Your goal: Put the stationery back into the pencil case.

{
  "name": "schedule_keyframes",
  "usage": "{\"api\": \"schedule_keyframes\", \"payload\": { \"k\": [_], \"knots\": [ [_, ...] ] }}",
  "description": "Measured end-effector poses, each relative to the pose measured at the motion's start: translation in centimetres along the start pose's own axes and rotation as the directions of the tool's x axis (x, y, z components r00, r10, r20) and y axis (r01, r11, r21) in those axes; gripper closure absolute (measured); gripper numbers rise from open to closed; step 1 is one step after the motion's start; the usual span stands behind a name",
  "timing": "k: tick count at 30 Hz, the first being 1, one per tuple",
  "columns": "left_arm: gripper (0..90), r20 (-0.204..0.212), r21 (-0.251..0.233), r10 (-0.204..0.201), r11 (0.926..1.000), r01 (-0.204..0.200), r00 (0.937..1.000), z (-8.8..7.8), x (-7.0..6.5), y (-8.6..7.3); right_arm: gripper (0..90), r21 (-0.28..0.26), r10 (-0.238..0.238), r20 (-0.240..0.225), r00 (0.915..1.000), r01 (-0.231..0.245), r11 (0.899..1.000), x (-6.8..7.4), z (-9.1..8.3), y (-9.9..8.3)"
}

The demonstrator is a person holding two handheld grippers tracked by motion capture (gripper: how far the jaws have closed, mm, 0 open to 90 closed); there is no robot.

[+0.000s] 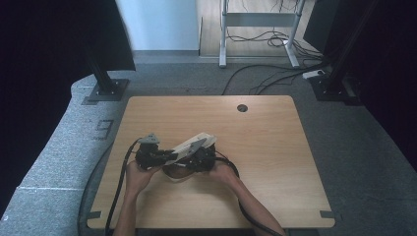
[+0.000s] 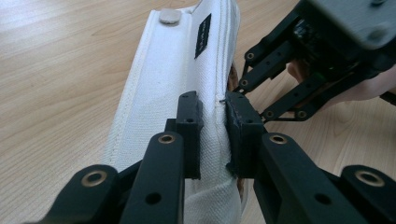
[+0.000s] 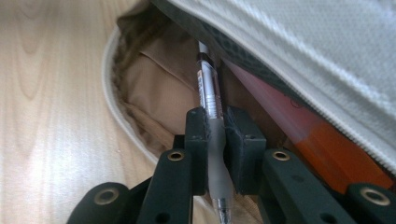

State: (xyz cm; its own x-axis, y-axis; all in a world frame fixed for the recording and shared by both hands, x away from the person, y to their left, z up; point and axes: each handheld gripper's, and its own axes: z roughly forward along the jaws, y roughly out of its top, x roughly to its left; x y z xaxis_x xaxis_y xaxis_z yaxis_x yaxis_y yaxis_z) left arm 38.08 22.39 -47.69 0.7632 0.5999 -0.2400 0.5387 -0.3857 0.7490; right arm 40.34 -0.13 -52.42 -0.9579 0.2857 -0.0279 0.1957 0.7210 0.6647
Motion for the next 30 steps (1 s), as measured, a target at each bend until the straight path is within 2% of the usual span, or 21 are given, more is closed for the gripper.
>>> {"api": "schedule_keyframes", "payload": {
  "k": [3,8,11,18,24,27,30],
  "knots": [
    [77.1,0.003,0.002,0.0,1.0,0.0,1.0,0.0,0.0,0.0,72.7,-0.001,0.008,0.004,1.0,-0.008,1.0,-0.2,0.1,-0.1],
    [77.1,0.006,0.0,-0.003,1.0,0.003,1.0,0.0,0.1,-0.1,63.5,0.008,0.017,0.038,0.9991,-0.017,1.0,-0.4,-0.2,-0.2],
    [77.0,0.005,0.0,-0.003,1.0,0.003,1.0,0.0,0.2,-0.1,62.2,0.008,0.016,0.045,0.9989,-0.017,1.0,-0.5,-0.7,-0.4],
    [76.9,0.009,-0.001,-0.008,1.0,0.008,0.9999,0.1,0.3,-0.2,61.9,0.019,0.027,0.063,0.9977,-0.028,0.999,-0.6,-1.6,-1.6],
    [76.0,0.012,0.008,-0.003,1.0,0.003,0.9999,0.4,0.1,-0.2,64.8,0.004,0.045,0.084,0.9954,-0.046,0.999,-1.0,-1.6,-2.1],
    [75.4,0.016,0.015,-0.001,0.9999,0.001,0.9999,0.5,0.0,-0.3,67.1,0.014,0.039,0.128,0.991,-0.041,0.999,-1.1,-1.4,-2.0],
    [74.4,0.018,0.023,0.003,0.9997,-0.003,0.9998,0.6,-0.1,-0.3,67.4,-0.003,0.054,0.139,0.9889,-0.054,0.999,-1.3,-1.3,-2.1]
  ]
}}
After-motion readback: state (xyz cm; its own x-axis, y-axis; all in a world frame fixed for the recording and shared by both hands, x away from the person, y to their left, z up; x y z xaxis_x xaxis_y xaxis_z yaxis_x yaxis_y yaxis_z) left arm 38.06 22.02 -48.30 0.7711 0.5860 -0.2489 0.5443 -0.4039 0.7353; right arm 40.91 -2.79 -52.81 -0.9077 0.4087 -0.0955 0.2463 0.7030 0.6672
